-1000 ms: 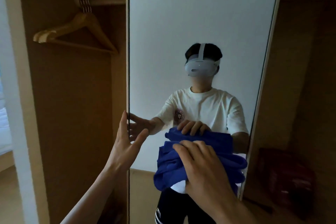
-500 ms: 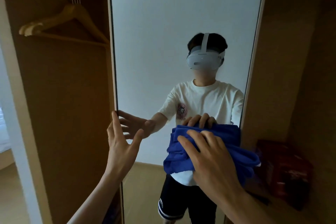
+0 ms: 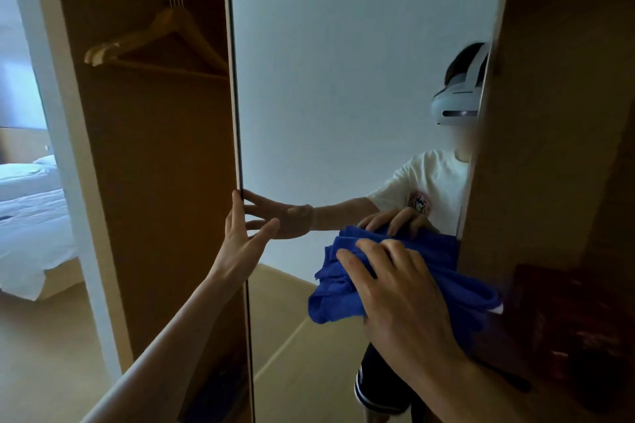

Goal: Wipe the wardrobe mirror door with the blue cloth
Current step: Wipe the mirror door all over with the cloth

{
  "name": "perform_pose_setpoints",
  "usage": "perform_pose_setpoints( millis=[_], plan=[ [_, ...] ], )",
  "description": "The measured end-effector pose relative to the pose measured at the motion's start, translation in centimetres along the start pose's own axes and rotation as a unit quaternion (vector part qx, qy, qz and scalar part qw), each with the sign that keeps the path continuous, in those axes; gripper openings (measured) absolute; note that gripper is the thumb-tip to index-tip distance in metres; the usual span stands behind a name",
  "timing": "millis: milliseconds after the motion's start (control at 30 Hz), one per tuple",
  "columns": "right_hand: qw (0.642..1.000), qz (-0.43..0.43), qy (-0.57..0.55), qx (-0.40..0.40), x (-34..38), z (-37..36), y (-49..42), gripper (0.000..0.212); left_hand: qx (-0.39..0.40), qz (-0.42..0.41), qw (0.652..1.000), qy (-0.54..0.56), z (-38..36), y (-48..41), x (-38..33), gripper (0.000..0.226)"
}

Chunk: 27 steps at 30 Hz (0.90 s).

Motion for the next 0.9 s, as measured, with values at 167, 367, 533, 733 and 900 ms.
perform_pose_setpoints(
  millis=[167,367,533,733,900],
  plan=[
    [1.0,0.023,0.01,-0.007,0.7,-0.1,0.5,0.067,0.015,0.007,1.0,0.008,0.0,-0.5,0.1,0.11],
    [0.999,0.026,0.013,-0.022,0.4,0.0,0.6,0.062,0.012,0.008,1.0,-0.001,0.0,-0.3,0.8,0.108],
    [0.999,0.018,0.017,-0.03,0.0,0.4,0.5,0.067,0.003,0.006,1.0,0.003,0.4,0.2,1.2,0.109],
    [0.991,0.001,0.064,-0.119,-2.2,4.3,-2.3,0.058,-0.016,-0.001,1.0,-0.004,0.7,0.8,0.9,0.107],
    [0.984,0.015,0.099,-0.147,-2.7,4.1,-2.8,0.052,-0.031,-0.01,0.999,-0.007,0.2,1.0,0.7,0.108]
  ],
)
Point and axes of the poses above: each hand's wrist, its own y-axis away from the middle knuckle, its own z-axis out of the back of the hand, x = y × z, the point moved 8 cm from there along -y, towards the middle knuckle, and after that the axes turned 11 degrees about -z, right-handed, at the moved point
